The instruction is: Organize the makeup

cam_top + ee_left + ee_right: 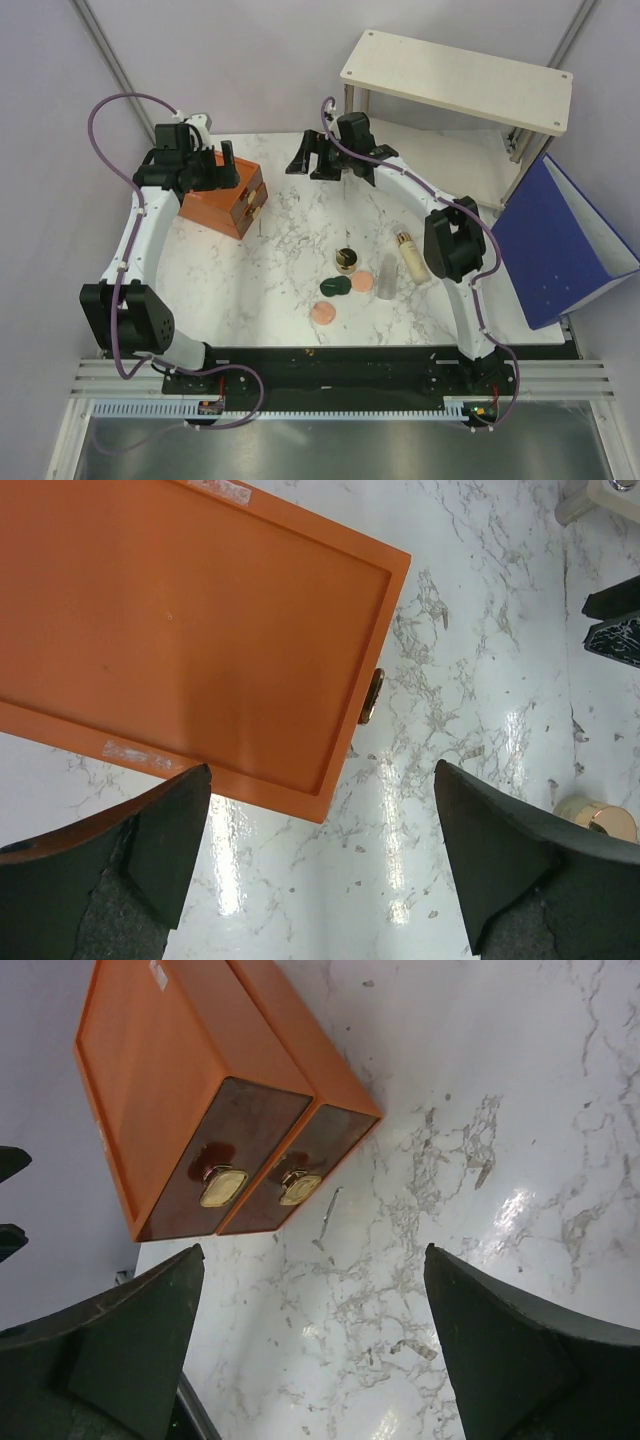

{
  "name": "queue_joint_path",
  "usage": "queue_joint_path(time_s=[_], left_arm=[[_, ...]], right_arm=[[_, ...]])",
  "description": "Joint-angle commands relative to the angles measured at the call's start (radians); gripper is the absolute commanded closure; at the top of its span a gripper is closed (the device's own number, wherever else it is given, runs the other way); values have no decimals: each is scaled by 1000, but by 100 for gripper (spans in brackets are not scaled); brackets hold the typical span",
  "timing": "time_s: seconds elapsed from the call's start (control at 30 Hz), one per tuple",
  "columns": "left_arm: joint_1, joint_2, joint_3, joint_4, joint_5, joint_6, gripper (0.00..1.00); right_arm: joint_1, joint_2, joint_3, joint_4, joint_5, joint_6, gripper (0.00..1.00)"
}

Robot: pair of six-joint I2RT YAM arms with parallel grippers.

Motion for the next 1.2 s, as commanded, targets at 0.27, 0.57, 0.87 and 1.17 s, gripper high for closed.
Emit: queue_joint_path(time_s=[0.27, 0.57, 0.87, 1.17], left_arm=[[43, 41, 96, -40, -56, -48, 29], [68, 274, 305, -167, -16, -134, 98], [66, 394, 380, -297, -42, -175, 98], [66, 431, 351, -336, -59, -190, 98]], right_arm=[[48, 41, 5, 287, -131, 357, 2], [94, 127, -15, 442, -175, 558, 5], [105, 161, -55, 462, -172, 595, 16], [120, 227, -57, 571, -194, 690, 28]])
